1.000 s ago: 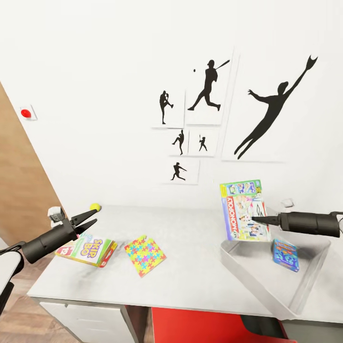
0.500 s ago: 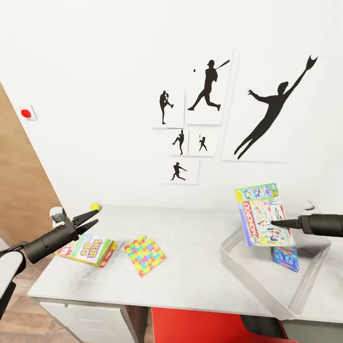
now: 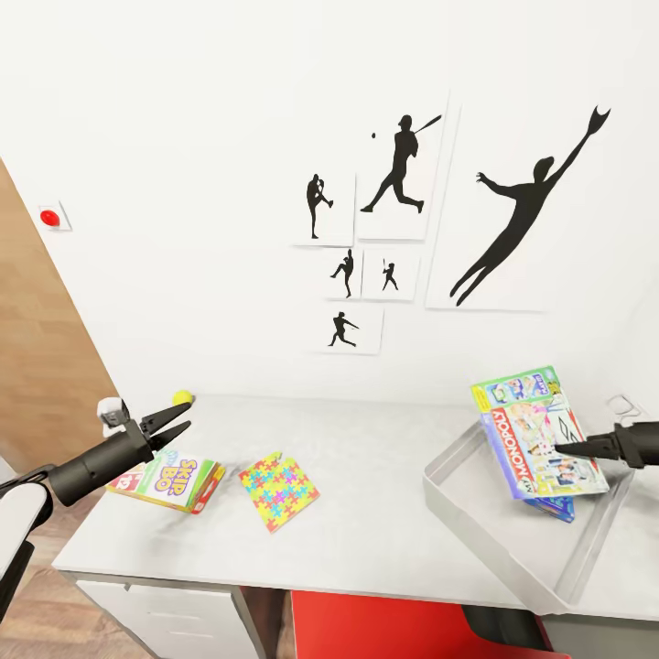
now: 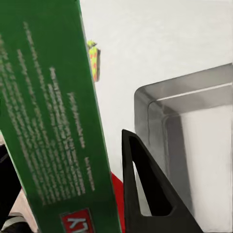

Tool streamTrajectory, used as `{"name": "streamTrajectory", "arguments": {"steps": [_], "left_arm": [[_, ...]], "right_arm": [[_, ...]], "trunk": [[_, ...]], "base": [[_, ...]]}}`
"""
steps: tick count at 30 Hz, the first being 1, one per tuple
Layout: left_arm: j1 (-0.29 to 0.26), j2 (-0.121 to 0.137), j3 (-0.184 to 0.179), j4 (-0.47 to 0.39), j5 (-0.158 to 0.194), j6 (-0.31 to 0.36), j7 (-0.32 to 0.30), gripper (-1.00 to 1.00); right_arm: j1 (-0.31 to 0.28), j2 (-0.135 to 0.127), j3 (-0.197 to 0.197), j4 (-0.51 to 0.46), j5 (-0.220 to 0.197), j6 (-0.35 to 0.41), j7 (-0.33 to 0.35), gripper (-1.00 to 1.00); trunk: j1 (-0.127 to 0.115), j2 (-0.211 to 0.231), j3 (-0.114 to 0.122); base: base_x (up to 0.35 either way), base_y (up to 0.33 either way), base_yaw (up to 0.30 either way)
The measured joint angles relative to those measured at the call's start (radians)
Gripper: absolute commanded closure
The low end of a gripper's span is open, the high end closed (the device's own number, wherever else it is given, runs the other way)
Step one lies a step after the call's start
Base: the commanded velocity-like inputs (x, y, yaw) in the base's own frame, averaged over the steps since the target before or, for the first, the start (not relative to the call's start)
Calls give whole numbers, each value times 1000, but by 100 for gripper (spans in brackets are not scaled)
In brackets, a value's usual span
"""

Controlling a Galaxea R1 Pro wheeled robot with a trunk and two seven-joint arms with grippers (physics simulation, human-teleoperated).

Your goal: Put all the toys in the child's room - the three board games (two on the bed and one on the table), the two jigsaw puzzles on the table, and the tennis ball on the table - inside the toy box on the table in the child's room.

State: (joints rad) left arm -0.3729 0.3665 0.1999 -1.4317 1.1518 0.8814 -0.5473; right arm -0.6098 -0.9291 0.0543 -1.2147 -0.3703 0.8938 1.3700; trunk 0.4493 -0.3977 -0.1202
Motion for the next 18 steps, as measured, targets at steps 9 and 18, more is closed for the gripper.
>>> {"name": "streamTrajectory", "arguments": {"steps": [9,18], "left_arm": [[-3,-17,0,-6,7,6,-1,-100],[-4,-41,0,-8,8,11,-1,-100]], "right_arm": [[-69,2,0,158,194,-133,159,100],[-98,8,1,221,231,-210,182,100]], "trunk": [[0,0,0],[0,0,0]], "base": [[0,0,0],[0,0,0]]}}
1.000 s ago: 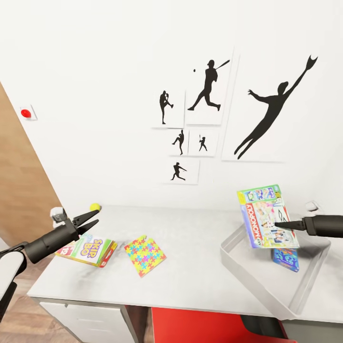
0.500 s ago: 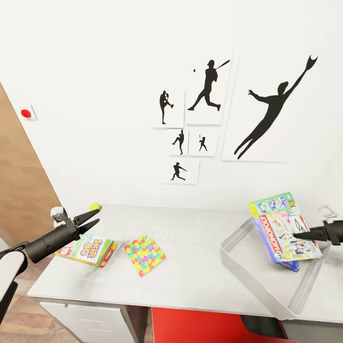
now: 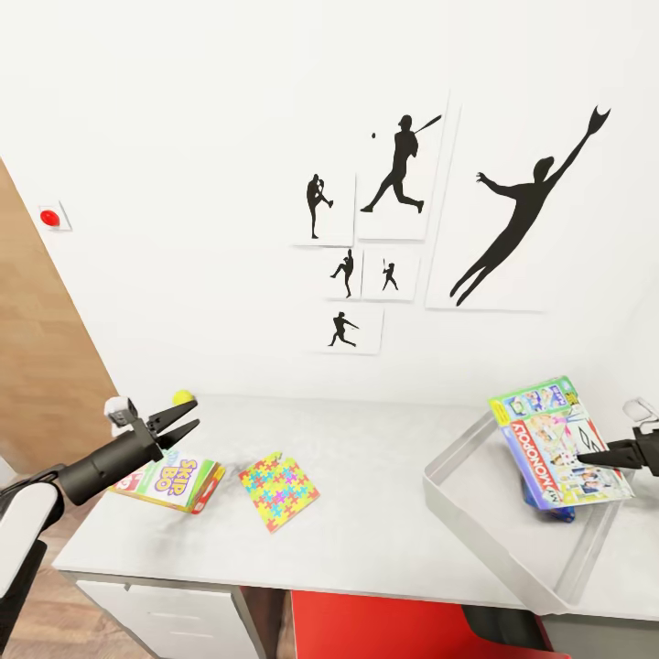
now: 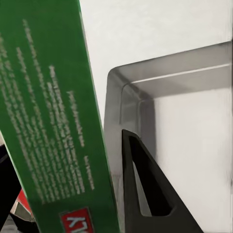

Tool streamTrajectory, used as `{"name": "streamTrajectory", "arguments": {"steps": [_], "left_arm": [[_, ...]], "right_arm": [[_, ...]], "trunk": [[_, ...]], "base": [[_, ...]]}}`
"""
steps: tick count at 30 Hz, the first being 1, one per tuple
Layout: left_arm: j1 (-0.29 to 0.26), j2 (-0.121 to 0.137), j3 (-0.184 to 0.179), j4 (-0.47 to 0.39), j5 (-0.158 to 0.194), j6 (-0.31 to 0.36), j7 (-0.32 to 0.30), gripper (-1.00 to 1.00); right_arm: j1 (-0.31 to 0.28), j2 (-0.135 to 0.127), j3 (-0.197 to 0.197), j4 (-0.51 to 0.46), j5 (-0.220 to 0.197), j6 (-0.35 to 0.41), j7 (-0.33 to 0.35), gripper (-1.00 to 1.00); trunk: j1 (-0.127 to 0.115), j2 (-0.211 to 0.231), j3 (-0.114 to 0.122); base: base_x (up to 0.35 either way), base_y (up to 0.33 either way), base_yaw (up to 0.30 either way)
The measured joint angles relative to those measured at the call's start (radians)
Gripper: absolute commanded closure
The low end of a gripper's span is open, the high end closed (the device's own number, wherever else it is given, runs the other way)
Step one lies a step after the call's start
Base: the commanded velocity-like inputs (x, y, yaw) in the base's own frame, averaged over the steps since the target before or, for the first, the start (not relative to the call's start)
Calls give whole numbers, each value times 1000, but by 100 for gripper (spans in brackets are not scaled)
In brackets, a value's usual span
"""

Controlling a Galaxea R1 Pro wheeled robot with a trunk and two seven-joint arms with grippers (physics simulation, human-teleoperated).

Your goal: Put all the toys in the child's room - the three board games (two on the bed and one on the table), the two jigsaw puzzles on the table, and the tennis ball on the table - inside the toy box on the table in the child's room.

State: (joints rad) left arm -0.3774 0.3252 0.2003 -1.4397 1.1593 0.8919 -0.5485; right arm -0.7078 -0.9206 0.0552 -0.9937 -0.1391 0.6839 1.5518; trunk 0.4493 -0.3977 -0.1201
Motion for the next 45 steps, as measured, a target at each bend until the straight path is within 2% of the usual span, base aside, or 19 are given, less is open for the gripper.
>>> {"name": "streamTrajectory", "arguments": {"steps": [9,12,14,16,17,18,20,21,23,25,26,29,30,31,33,34,38,45], "left_arm": [[0,-6,2,-5,1,2,-2,-100],[0,-7,3,-9,17,7,-5,-100],[0,-11,1,-23,66,21,-4,-100],[-1,-20,-1,-47,136,34,5,-100],[-1,-20,-1,-48,136,34,6,-100],[-2,-25,-5,-61,170,39,19,-100],[-18,-37,-19,-89,225,48,72,-100],[-18,-37,-19,-89,225,47,73,-100],[-59,-51,-51,-117,271,55,157,-100],[-111,-72,-99,-136,324,59,256,-100],[-112,-72,-100,-136,323,59,258,-100],[-181,-111,-168,-151,417,61,419,-100],[-182,-112,-169,-151,418,61,421,-100],[-199,-125,-186,-154,445,61,474,-100],[-230,-154,-210,-158,477,62,568,-100],[-231,-154,-210,-158,477,62,570,-100],[-267,-204,-238,-162,516,62,708,-100],[-284,-232,-251,-165,538,62,788,-100]], "right_arm": [[-9,1,1,9,8,-45,4,100],[-10,1,1,9,10,-59,4,100],[-11,3,2,9,13,-72,5,100],[-12,7,3,9,18,-82,5,100],[-12,7,3,9,18,-82,5,100],[-12,10,3,9,20,-85,5,100],[-12,19,4,10,29,-90,6,100],[-12,20,4,10,30,-91,5,100],[-12,29,4,8,45,-93,5,100],[-13,40,4,7,65,-95,6,100],[-13,40,4,7,65,-95,6,100],[-15,53,4,6,92,-95,5,100],[-15,53,4,6,93,-95,5,100],[-16,56,4,6,99,-96,5,100],[-16,61,4,6,108,-95,6,100],[-16,61,4,6,108,-95,6,100],[-16,66,4,5,117,-95,6,100],[-16,68,4,5,122,-96,7,100]], "trunk": [[0,0,0],[0,0,0],[0,0,0],[0,0,0],[0,0,0],[0,0,0],[0,0,0],[0,0,0],[0,0,0],[0,0,0],[0,0,0],[0,0,0],[0,0,0],[0,0,0],[0,0,0],[0,0,0],[0,0,0],[0,0,0]], "base": [[0,0,0],[0,0,0],[0,0,0],[0,0,0],[0,0,0],[0,0,0],[0,0,0],[0,0,0],[0,0,0],[0,0,0],[0,0,0],[0,0,0],[0,0,0],[0,0,0],[0,0,0],[0,0,0],[0,0,0],[0,0,0]]}}
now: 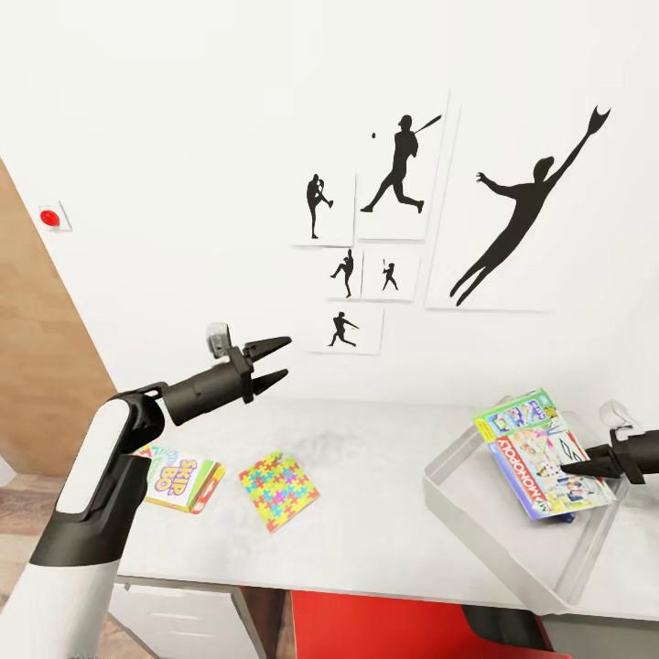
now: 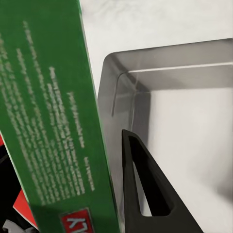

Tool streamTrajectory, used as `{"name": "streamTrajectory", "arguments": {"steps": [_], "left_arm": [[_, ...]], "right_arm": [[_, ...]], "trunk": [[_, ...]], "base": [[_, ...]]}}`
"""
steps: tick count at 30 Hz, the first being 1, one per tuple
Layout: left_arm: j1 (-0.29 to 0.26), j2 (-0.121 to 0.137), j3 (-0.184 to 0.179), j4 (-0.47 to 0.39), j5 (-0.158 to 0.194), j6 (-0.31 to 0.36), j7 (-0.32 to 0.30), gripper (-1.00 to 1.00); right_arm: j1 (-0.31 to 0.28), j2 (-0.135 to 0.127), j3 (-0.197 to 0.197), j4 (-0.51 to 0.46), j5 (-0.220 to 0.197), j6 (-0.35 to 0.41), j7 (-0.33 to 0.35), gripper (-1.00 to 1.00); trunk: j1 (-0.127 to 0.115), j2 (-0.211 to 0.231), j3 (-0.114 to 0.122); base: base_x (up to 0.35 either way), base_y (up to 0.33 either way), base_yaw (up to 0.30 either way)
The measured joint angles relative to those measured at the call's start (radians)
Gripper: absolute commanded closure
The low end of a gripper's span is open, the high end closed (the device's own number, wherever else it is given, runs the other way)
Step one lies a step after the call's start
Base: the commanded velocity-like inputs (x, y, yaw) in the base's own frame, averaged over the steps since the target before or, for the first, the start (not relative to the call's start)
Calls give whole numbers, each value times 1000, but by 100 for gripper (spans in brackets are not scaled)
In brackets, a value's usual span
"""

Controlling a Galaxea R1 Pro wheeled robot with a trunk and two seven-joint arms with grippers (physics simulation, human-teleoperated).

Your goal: Put all the toys in the child's room - the three board games (two on the bed and one on the table), the two jigsaw puzzles on the table, and the tennis ball on the table - inside the toy box on the table in the child's room.

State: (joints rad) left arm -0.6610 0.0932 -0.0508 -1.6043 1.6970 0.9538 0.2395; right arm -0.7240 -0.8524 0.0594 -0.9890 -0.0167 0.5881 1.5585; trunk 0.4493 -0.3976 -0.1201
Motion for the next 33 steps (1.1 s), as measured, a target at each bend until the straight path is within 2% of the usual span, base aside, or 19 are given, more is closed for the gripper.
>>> {"name": "streamTrajectory", "arguments": {"steps": [13,22,33], "left_arm": [[-9,-11,-5,-1,9,0,38,-100],[-15,-12,-5,0,9,-1,43,-100],[-18,-14,-6,0,9,-1,46,-100]], "right_arm": [[0,6,3,0,11,-3,-2,100],[0,10,5,0,85,-3,-5,100],[0,16,7,0,126,-4,-5,100]], "trunk": [[0,0,-1],[0,0,-8],[0,0,-24]], "base": [[0,0,0],[0,0,0],[0,0,0]]}}
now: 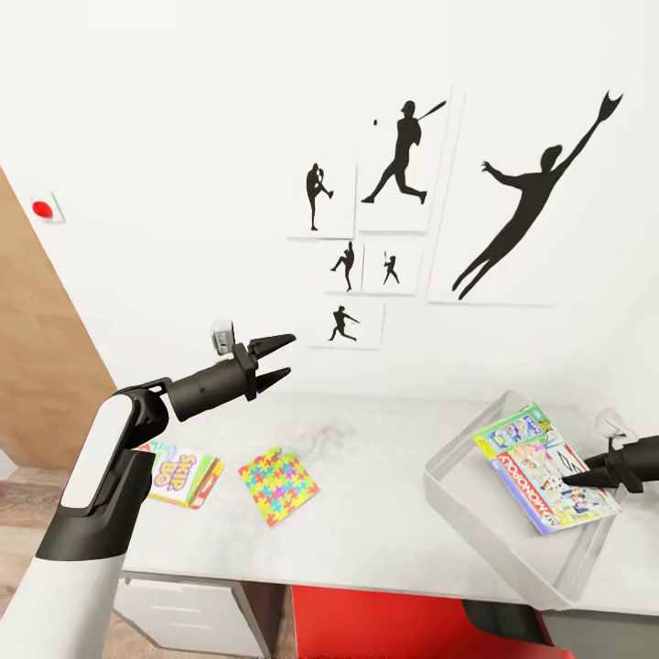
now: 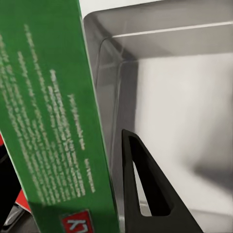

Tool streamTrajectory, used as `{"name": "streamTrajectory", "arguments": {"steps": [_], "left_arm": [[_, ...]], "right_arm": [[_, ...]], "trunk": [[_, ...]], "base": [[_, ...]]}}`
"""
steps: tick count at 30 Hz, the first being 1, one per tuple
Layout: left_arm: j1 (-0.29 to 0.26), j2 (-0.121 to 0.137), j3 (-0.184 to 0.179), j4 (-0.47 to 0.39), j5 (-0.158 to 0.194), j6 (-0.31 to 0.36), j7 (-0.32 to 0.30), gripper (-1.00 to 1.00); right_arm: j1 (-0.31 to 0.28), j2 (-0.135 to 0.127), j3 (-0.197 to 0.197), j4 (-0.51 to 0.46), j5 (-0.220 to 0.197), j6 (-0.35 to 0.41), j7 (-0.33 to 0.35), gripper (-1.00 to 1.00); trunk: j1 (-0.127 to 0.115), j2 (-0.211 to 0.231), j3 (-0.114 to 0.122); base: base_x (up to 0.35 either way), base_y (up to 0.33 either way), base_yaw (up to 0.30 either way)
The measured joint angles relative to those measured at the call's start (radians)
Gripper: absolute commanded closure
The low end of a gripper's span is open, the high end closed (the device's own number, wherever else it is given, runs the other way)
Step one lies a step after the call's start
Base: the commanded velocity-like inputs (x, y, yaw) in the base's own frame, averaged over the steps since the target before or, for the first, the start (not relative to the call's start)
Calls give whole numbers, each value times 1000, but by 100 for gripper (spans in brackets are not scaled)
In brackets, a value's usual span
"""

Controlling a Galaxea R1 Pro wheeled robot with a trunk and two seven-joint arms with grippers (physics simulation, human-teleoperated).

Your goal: Put all the toys in the child's room - the three board games (two on the bed and one on the table), the two jigsaw puzzles on the table, and the tennis ball on the table - inside the toy box on the table in the child's room.

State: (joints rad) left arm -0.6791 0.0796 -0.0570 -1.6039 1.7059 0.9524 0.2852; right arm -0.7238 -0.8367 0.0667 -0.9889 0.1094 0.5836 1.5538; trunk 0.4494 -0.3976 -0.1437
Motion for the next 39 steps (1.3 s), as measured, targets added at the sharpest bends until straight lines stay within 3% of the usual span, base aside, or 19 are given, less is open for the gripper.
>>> {"name": "streamTrajectory", "arguments": {"steps": [31,39], "left_arm": [[-1,1,0,0,0,0,4,-100],[-4,0,0,1,-2,0,4,-100]], "right_arm": [[0,3,12,0,9,-1,-1,100],[0,4,31,0,10,-1,-1,100]], "trunk": [[0,0,-22],[0,0,-32]], "base": [[0,0,0],[0,0,0]]}}
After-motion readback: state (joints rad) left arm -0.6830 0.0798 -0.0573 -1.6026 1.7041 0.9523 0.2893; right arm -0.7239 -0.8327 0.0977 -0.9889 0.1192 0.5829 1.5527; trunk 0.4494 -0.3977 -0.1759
